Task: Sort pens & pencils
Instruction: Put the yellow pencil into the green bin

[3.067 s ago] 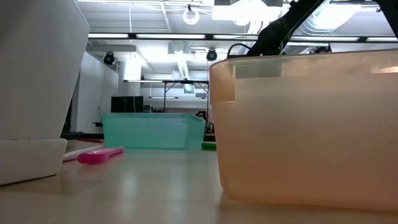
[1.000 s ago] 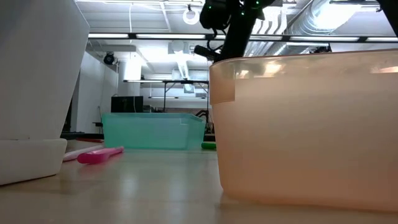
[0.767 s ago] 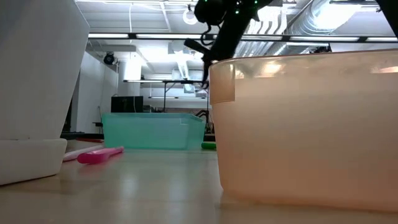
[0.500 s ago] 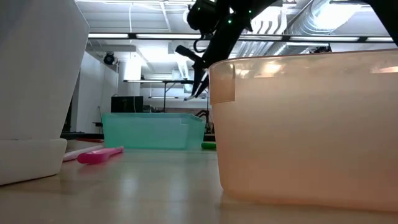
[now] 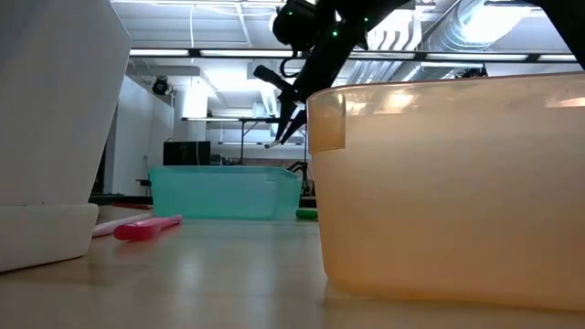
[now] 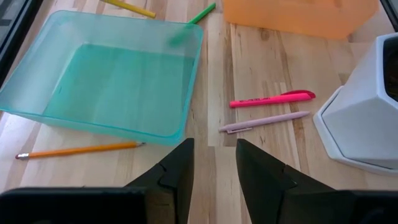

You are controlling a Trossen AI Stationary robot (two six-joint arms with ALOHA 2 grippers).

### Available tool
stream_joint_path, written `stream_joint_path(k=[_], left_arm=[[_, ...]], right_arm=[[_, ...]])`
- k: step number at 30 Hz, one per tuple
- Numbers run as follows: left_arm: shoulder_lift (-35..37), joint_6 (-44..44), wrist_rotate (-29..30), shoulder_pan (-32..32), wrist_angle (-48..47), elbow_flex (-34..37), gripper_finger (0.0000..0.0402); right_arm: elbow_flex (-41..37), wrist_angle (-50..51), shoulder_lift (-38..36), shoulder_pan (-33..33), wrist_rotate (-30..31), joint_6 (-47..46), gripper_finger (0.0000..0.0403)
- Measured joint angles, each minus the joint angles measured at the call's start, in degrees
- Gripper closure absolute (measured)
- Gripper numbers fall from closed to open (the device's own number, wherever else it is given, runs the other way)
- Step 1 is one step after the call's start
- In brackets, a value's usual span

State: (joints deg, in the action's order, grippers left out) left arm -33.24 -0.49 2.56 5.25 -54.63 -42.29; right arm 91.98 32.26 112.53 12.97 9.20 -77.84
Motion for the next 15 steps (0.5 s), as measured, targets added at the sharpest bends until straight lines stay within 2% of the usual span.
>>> stream_joint_path(k=[6,15], left_arm=[[0.0,0.0,0.0,0.0,0.0,0.0,0.0293],[0.0,0.0,0.0,0.0,0.0,0.0,0.0293]], right_arm=[[0.0,-0.8,0.0,0.0,-0.9,1.4,0.0393],[0.0,-3.1,0.0,0.0,-0.8,2.3,0.0333]])
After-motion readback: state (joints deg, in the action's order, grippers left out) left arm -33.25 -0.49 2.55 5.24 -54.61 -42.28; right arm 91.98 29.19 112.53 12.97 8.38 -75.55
